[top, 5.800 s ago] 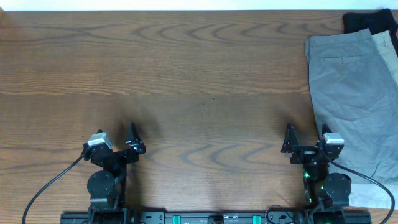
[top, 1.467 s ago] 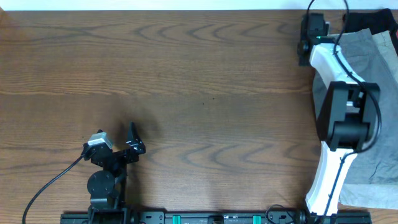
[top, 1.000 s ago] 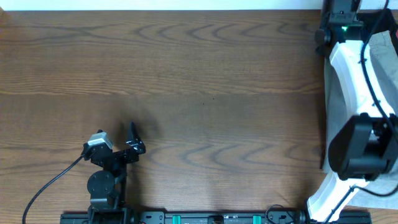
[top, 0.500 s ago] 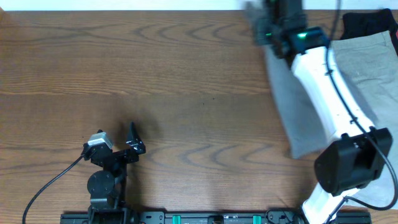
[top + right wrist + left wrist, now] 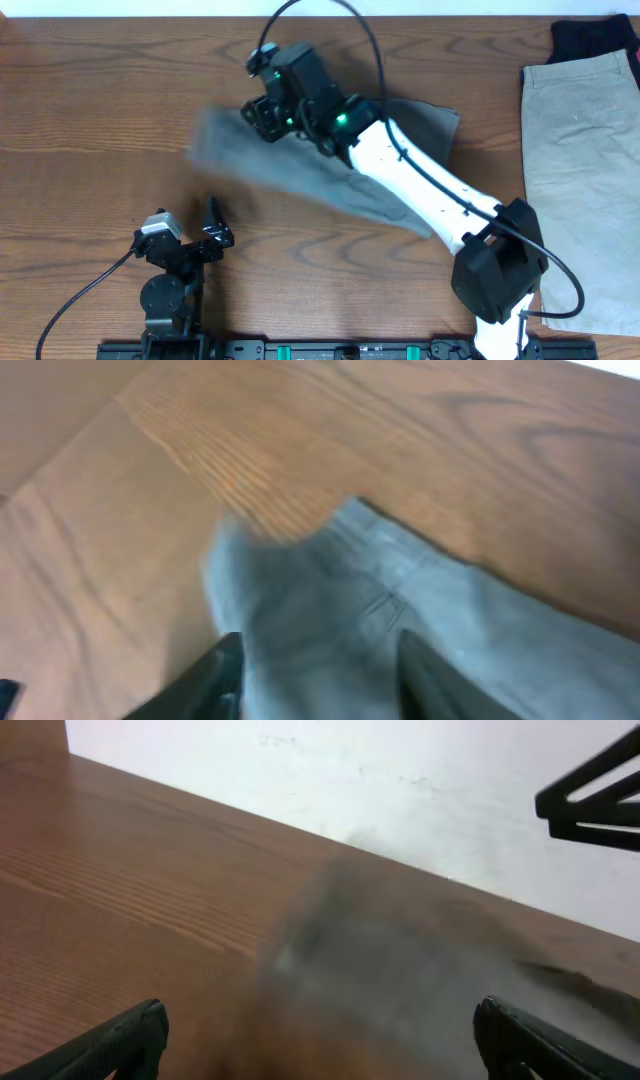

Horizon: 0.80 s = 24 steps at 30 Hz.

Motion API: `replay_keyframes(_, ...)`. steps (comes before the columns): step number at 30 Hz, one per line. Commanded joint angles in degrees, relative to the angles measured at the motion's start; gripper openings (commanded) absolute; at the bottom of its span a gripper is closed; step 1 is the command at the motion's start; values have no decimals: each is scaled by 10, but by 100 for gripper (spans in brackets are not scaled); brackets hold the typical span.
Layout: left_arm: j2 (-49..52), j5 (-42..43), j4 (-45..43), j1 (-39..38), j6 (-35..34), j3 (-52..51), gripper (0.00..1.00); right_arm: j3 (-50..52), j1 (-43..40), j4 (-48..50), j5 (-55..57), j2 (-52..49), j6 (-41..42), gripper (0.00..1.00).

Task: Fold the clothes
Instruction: 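Drag the grey trousers leftward onto the open table with the right gripper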

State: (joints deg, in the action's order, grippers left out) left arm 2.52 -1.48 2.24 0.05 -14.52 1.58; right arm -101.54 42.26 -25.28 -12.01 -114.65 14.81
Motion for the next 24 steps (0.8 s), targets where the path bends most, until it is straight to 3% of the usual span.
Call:
replay_keyframes(1,-1,-5,18,3,9,-14,98,-8,-7,-24,2,21,26,56)
replay_keyframes(5,-1,-5,18,3,9,-14,98,-8,-45,-112,31,67,46,75)
replay_keyframes(8,-1,-5,18,3,9,-14,98,-8,-100,-216,86,107,85,99)
replay_keyframes(16,-1,-5,18,3,9,-14,98,5,-264,-454,143,121,120,99)
replay_keyframes(24,-1,-5,18,3,9,-14,98,141,-297,-408,113,99,137,99)
